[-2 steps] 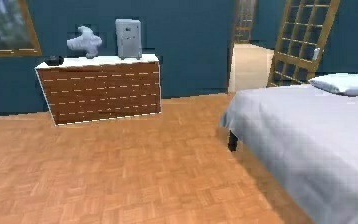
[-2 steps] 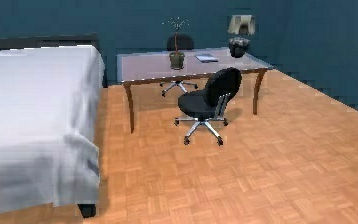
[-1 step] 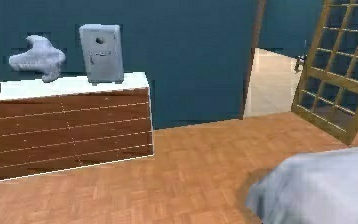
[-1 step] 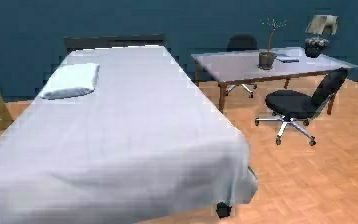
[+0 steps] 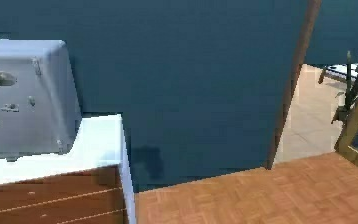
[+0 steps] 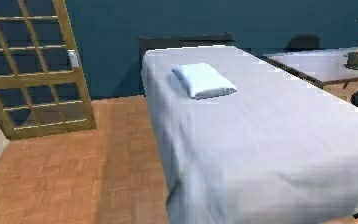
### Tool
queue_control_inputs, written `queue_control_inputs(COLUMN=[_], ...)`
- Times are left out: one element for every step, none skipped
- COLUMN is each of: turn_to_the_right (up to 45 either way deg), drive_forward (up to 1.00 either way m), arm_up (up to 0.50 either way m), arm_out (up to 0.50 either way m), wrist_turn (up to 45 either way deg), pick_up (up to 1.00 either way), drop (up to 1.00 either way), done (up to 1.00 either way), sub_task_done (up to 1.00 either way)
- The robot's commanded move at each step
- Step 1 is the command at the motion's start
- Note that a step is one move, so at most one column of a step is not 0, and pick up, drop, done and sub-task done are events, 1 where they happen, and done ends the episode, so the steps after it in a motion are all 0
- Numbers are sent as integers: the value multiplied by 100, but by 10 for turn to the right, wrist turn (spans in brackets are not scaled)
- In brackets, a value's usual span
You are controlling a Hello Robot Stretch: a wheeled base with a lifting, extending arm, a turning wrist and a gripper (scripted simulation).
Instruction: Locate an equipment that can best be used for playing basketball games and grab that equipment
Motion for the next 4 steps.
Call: queue_control_inputs(turn_to_the_right=[180, 0, 300, 0], drive_forward=[0, 45, 0, 100], arm_up=[0, 0, 0, 0], arm_out=[0, 0, 0, 0], wrist_turn=[0, 0, 0, 0], pick_up=[0, 0, 0, 0], drop=[0, 0, 0, 0], done=[0, 0, 0, 0], sub_task_done=[0, 0, 0, 0])
